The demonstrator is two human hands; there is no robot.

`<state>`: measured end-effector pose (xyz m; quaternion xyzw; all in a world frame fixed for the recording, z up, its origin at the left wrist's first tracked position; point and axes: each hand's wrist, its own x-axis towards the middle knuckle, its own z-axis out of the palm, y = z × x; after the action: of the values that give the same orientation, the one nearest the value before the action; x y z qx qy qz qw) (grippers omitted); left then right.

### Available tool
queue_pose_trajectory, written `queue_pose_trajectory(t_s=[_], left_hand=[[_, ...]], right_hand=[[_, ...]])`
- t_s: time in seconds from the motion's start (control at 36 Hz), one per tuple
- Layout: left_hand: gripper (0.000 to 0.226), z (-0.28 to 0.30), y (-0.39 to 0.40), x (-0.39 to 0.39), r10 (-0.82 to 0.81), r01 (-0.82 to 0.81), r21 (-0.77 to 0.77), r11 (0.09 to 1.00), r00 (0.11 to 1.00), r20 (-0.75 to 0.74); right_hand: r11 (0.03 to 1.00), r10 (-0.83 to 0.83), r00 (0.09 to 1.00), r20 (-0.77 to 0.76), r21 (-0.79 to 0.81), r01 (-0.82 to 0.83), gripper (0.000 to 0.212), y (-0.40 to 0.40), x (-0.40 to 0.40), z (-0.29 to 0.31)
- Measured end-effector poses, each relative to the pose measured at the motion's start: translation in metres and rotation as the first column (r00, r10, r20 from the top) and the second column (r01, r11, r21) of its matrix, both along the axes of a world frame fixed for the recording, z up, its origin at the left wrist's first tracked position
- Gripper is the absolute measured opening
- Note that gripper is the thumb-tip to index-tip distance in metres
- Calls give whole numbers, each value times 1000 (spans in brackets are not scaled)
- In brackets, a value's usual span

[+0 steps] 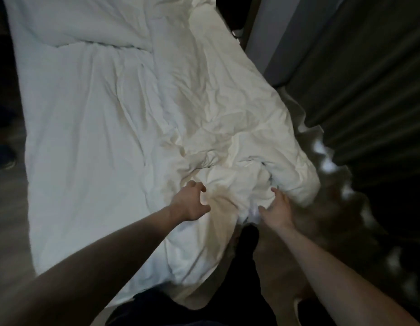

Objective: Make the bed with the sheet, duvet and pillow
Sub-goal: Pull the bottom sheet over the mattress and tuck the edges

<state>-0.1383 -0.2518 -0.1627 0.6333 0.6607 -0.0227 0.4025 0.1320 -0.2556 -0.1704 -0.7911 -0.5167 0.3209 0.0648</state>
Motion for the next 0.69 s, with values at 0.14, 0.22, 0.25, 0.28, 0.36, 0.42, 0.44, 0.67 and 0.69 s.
queue_pose_trajectory(t_s=[0.14,0.22,0.25,0.28,0.36,0.42,0.44,0.67,0.69], left_hand=[[68,-24,51,77,56,-56,-6,998,998,-38],[80,-42,78,119,145,-148,-28,989,986,-80],[85,-47,80,125,168,-172,-29,985,980,-108],[90,-51,80,125,174,-180,-37,983,976,-130],[103,-81,114,162,213,-230,-98,968,963,-162],[112,-96,136,185,262,-298,-162,941,942,-211],[113,-98,134,184,264,-307,-177,935,937,-230],[15,-126,140,199,95,-104,1,995,898,-430],[12,-123,139,203,87,-84,24,996,928,-362]], right_hand=[[988,153,983,97,-30,-151,82,72,76,-20],[963,265,958,108,-70,-259,91,114,112,-37],[950,308,944,116,-83,-300,94,117,117,-40],[939,344,929,135,-74,-336,96,117,117,-44],[892,451,883,128,-75,-445,98,167,142,-77],[846,531,841,101,-124,-519,100,196,155,-96],[824,565,815,130,-152,-546,99,197,150,-100],[784,614,777,137,12,-621,45,216,188,-127],[787,602,782,163,48,-615,44,218,202,-124]])
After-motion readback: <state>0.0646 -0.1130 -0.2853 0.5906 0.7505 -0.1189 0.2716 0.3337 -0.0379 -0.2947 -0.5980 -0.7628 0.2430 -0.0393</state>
